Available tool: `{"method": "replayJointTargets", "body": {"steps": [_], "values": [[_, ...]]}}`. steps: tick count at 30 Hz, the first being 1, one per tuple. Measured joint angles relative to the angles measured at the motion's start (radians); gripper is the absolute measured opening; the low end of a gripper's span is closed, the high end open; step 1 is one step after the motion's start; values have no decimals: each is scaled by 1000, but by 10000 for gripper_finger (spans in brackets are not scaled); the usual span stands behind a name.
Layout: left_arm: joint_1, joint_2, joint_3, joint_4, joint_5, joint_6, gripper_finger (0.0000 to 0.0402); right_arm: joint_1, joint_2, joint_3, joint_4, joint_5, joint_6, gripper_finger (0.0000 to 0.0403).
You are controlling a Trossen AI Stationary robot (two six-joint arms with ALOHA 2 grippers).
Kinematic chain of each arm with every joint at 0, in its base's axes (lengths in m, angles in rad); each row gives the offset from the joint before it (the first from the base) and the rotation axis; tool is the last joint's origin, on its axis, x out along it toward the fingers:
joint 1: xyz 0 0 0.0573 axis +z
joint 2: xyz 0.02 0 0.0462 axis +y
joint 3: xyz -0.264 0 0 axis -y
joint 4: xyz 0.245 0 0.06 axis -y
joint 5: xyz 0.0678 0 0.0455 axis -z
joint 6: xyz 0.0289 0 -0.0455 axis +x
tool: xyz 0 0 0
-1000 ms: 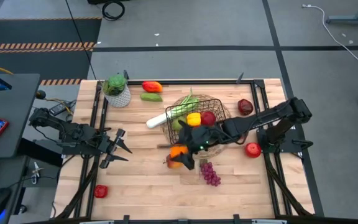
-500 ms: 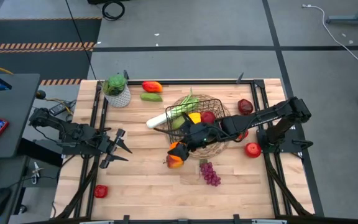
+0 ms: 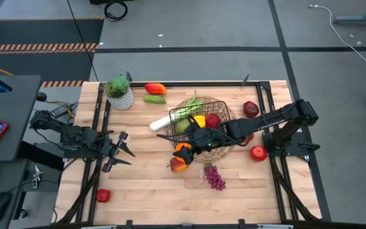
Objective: Build produce basket
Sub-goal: Put the orange into the wire basket
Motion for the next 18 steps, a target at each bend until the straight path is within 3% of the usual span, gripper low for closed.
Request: {"method": "replayJointTargets", "body": {"steps": [18], "values": [[0, 0, 0, 0, 0, 0, 172, 10, 0, 0, -2, -35, -407, 334]]}}
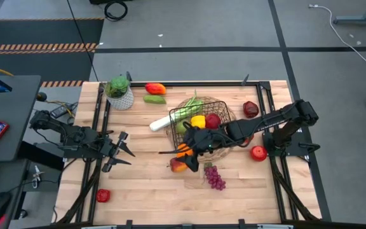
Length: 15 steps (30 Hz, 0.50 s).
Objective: Build produce basket
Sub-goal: Put the orange into the wire basket
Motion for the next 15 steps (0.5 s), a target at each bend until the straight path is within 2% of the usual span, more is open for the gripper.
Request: {"method": "replayJointTargets", "body": {"steps": [5, 11, 15], "values": [[0, 0, 0, 0, 0, 0, 172, -51, 0, 0, -29, 3, 54, 334], [0, 0, 0, 0, 0, 0, 172, -158, 0, 0, -160, 21, 59, 334], [0, 0, 0, 0, 0, 0, 172, -221, 0, 0, -176, 52, 59, 334]]}}
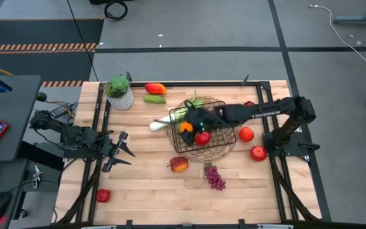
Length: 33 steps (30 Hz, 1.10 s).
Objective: Build produce basket
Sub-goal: Put the orange into the wire basket
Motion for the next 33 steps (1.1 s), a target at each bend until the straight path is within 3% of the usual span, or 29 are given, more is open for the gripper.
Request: {"method": "replayJointTargets", "body": {"steps": [5, 16, 25, 33], "values": [[0, 0, 0, 0, 0, 0, 172, -56, 19, 0, 4, 0, -8, 334], [0, 0, 0, -1, 0, 0, 172, -82, 228, -4, 58, -150, 3, 334], [0, 0, 0, -1, 0, 0, 172, -82, 259, -4, 36, -199, 129, 334], [0, 0, 0, -1, 0, 0, 172, -88, 256, -4, 31, -268, 139, 334]]}}
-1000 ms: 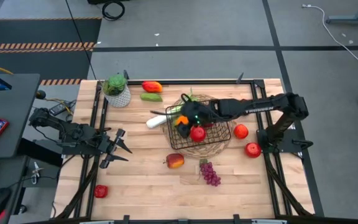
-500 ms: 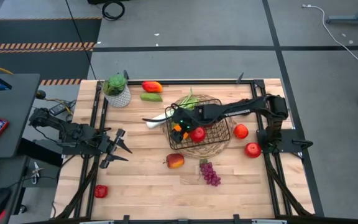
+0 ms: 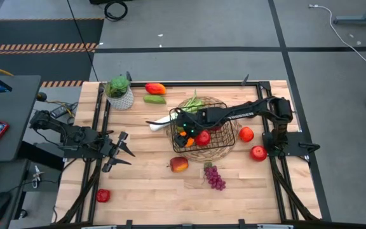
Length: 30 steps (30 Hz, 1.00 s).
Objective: Build produce basket
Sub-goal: Put the orange into the wire basket, then put the apple into the wire basket
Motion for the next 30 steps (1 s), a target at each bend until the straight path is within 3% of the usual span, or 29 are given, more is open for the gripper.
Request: {"method": "replayJointTargets", "body": {"steps": [10, 18, 27, 30], "values": [[0, 0, 0, 0, 0, 0, 172, 2, -1, 0, 9, 5, -7, 339], [0, 0, 0, 0, 0, 0, 172, 2, -2, 0, 10, 45, -10, 394], [0, 0, 0, 0, 0, 0, 172, 5, -6, 23, 2, -7, -27, 399], [0, 0, 0, 0, 0, 0, 172, 26, -38, 50, -19, 30, -46, 397]]}}
